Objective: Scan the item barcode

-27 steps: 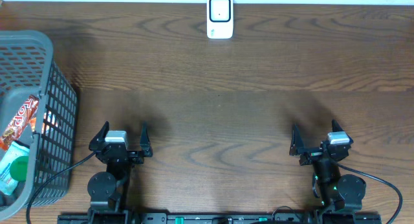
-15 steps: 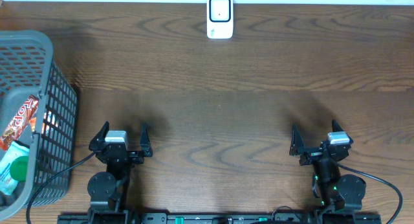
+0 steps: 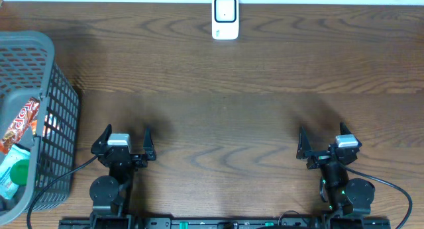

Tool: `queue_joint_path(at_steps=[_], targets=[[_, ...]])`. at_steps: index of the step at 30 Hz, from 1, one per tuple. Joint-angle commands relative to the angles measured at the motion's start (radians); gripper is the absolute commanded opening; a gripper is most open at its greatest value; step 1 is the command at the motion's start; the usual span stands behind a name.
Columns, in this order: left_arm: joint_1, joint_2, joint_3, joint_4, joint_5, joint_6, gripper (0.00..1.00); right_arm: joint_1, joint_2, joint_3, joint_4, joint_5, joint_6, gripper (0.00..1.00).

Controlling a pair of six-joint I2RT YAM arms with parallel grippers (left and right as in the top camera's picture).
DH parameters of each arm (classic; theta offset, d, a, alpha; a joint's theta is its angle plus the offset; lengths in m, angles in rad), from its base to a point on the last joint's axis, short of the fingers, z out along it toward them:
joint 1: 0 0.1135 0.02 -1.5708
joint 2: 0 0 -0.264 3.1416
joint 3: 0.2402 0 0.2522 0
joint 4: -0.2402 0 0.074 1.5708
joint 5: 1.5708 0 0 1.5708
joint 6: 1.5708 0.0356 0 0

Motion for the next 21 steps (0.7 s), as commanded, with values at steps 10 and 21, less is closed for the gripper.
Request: queue_joint_path(at_steps=[10, 21], targets=[[0.006, 0.000, -0.010, -0.044, -0.001, -0.006, 0.98, 0.004, -0.005, -0.001, -0.005, 0.008, 0.017, 0.99], [0.002, 0.000, -0.002, -0.037, 0.050, -0.043, 0.98, 0.004, -0.005, -0.001, -0.005, 0.008, 0.017, 0.99]])
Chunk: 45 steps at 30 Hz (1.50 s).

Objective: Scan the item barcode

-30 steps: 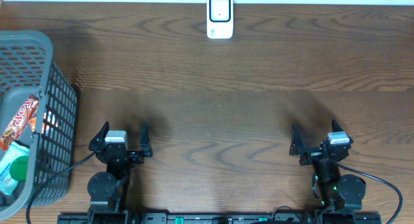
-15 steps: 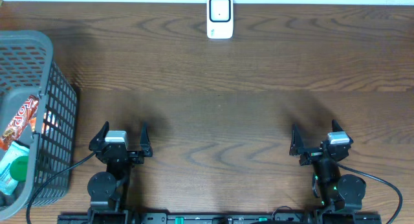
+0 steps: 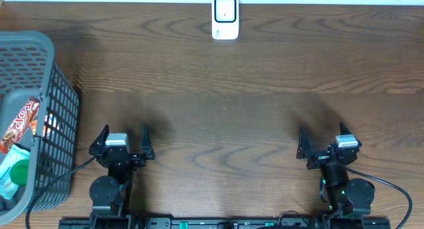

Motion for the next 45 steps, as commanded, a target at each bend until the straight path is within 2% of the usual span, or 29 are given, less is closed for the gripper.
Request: queue_joint_path(at_steps=[1, 4, 7, 11, 13, 16, 18, 22, 24, 26, 31, 33, 38, 42, 45], targets=[[0.002, 0.002, 0.006, -0.040, 0.175, -0.038, 0.98, 0.004, -0.005, -0.001, -0.005, 0.008, 0.017, 0.99], [0.002, 0.024, 0.065, -0.063, 0.402, -0.039, 0.98, 0.004, -0.005, -0.001, -0.005, 0.008, 0.017, 0.99], [0.002, 0.090, 0.191, -0.119, 0.412, -0.055, 0.98, 0.004, -0.005, -0.001, -0.005, 0.008, 0.017, 0.99], [0.002, 0.286, 0.524, -0.269, 0.400, -0.053, 0.98, 0.004, -0.005, -0.001, -0.005, 0.007, 0.017, 0.99], [0.003, 0.436, 0.765, -0.407, 0.354, -0.053, 0.98, 0.004, -0.005, -0.001, -0.005, 0.008, 0.017, 0.99], [0.003, 0.678, 1.180, -0.719, 0.272, -0.036, 0.98, 0.004, -0.005, -0.001, -0.005, 0.008, 0.017, 0.99], [0.002, 0.816, 1.424, -0.907, 0.274, -0.005, 0.98, 0.004, -0.005, -0.001, -0.005, 0.008, 0.017, 0.99], [0.002, 1.021, 1.729, -1.145, 0.274, 0.003, 0.98, 0.004, -0.005, -0.001, -0.005, 0.008, 0.017, 0.99], [0.003, 1.079, 1.793, -1.181, 0.267, 0.003, 0.98, 0.004, -0.005, -0.001, -0.005, 0.008, 0.017, 0.99], [0.003, 1.123, 1.847, -1.211, 0.182, -0.041, 0.98, 0.004, -0.005, -0.001, -0.005, 0.008, 0.017, 0.99], [0.070, 1.188, 1.911, -1.269, -0.216, -0.359, 0.98, 0.004, -0.005, -0.001, -0.005, 0.008, 0.017, 0.99], [0.148, 1.200, 1.925, -1.318, -0.296, -0.474, 0.98, 0.004, -0.005, -0.001, -0.005, 0.008, 0.017, 0.99], [0.443, 1.202, 1.926, -1.423, -0.298, -0.652, 0.98, 0.004, -0.005, -0.001, -0.005, 0.007, 0.016, 0.99], [0.639, 1.207, 1.926, -1.467, -0.295, -0.667, 0.98, 0.004, -0.005, -0.001, -0.005, 0.008, 0.017, 0.99], [0.765, 1.233, 1.922, -1.496, -0.235, -0.693, 0.98, 0.004, -0.005, -0.001, -0.005, 0.008, 0.017, 0.99]])
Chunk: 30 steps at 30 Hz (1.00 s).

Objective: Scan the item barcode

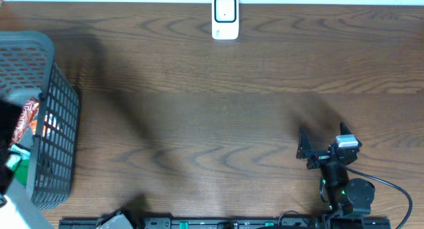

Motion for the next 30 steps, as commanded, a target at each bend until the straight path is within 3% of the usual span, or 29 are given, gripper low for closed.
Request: queue_joint_path(at_steps=[1, 12, 21, 30], targets=[[0.116, 0.035, 0.011, -0.016, 0.046, -0.071, 0.98, 0.004, -0.005, -0.001, -0.004, 0.005, 0.014, 0.99], [0.204, 0.234, -0.058, -0.006, 0.019, -0.062, 0.98, 0.004, -0.005, -0.001, -0.004, 0.005, 0.014, 0.99], [0.266, 0.326, -0.090, -0.003, 0.015, 0.068, 0.98, 0.004, -0.005, -0.001, -0.004, 0.005, 0.014, 0.99], [0.328, 0.326, -0.319, 0.118, 0.020, 0.069, 0.98, 0.004, -0.005, -0.001, -0.004, 0.005, 0.014, 0.99]])
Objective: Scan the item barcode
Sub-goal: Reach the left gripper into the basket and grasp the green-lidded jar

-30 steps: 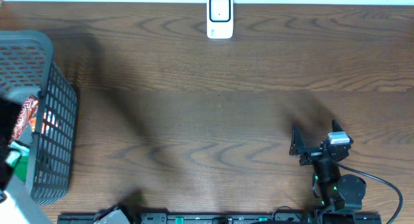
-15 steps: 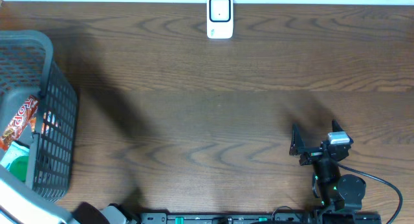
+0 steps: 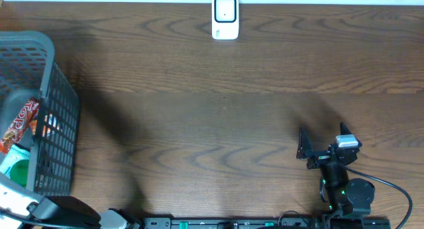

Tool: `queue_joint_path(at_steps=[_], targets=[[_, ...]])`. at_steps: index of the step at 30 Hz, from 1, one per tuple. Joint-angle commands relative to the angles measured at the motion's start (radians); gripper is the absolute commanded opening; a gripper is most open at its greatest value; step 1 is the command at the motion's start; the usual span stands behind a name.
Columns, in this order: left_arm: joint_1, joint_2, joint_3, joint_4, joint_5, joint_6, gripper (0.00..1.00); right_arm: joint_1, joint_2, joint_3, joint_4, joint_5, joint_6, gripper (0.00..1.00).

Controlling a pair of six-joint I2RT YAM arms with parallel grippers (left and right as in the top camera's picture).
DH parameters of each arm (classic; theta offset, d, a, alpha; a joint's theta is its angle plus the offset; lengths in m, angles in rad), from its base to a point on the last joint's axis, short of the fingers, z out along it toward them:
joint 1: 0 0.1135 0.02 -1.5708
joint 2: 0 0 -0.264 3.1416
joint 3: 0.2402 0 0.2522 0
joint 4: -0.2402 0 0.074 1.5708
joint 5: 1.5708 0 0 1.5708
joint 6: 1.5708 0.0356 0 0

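Note:
A white barcode scanner [image 3: 225, 18] stands at the far edge of the table, in the middle. A grey mesh basket [image 3: 58, 116] at the left holds a red-orange snack packet [image 3: 20, 123] and a green-and-white item [image 3: 16, 171]. Only part of my left arm [image 3: 46, 208] shows, crossing the bottom-left corner below the basket; its gripper is out of view. My right gripper [image 3: 321, 137] rests near the front right, open and holding nothing.
The table is dark brown wood [image 3: 218, 116]. The basket's tall mesh wall faces the middle of the table. A black rail [image 3: 225, 223] runs along the front edge, and a cable [image 3: 391, 186] trails from the right arm's base.
The left arm was a dark blur over the basket's left side, partly covering the packet. It now lies lower across the bottom-left corner, and the packet shows whole. The right arm is unchanged.
Both grippers first rested open near the front edge, left and right. The left one then sat slightly further left. Later it had left that spot and showed as a blur over the basket. Now only its arm shows at the bottom-left corner. The basket's items lie where they were.

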Motion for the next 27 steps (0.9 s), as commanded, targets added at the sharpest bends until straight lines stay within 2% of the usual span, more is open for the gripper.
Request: queue_joint_path(at_steps=[1, 13, 27], targets=[[0.011, -0.001, -0.107, 0.047, -0.007, 0.013, 0.98, 0.004, -0.005, 0.000, -0.004, 0.005, 0.014, 0.99], [0.011, 0.001, -0.340, 0.265, 0.027, 0.013, 0.98, 0.004, -0.005, 0.000, -0.004, 0.005, 0.014, 0.99], [0.011, 0.108, -0.414, 0.383, 0.076, 0.008, 0.98, 0.004, -0.005, 0.000, -0.004, 0.005, 0.014, 0.99]])
